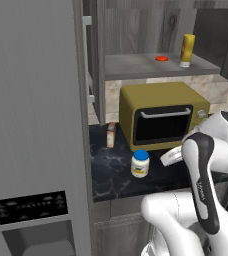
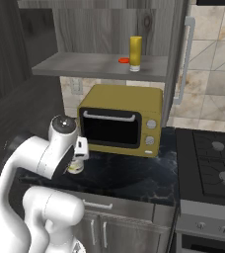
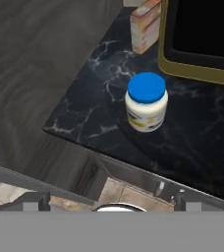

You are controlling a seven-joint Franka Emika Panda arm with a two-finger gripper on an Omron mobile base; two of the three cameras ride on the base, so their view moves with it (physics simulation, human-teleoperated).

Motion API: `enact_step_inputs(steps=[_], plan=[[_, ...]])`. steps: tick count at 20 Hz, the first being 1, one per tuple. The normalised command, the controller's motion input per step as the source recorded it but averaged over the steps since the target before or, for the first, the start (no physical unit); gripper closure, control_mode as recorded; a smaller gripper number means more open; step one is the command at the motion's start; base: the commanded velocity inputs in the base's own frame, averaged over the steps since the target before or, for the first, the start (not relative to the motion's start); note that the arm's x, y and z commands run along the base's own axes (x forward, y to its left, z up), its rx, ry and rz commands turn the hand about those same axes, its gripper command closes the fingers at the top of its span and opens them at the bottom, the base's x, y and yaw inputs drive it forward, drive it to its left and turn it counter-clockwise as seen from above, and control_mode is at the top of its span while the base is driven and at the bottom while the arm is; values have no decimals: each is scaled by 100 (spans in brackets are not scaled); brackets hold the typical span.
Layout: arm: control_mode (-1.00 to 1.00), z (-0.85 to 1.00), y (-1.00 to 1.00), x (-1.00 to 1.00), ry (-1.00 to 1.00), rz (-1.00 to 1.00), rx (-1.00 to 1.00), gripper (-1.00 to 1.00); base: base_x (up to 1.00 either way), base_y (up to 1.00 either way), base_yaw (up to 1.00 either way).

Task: Pick the mustard and mayonnaise from the counter and place them in the cabinet.

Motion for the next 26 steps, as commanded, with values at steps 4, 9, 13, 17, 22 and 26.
enact_step_inputs(steps=[4,9,13,17,22,26], plan=[[-100,-16,33,0,9,0,-1,-100,0,0,0],[-100,-12,12,0,7,0,-5,-100,0,0,0],[-100,-1,1,7,4,0,-8,-100,0,0,0],[-100,0,0,23,1,0,-6,-100,0,0,0],[-100,-7,0,26,0,0,-4,-100,0,0,0],[-100,-22,1,25,0,0,-1,-100,0,0,0]])
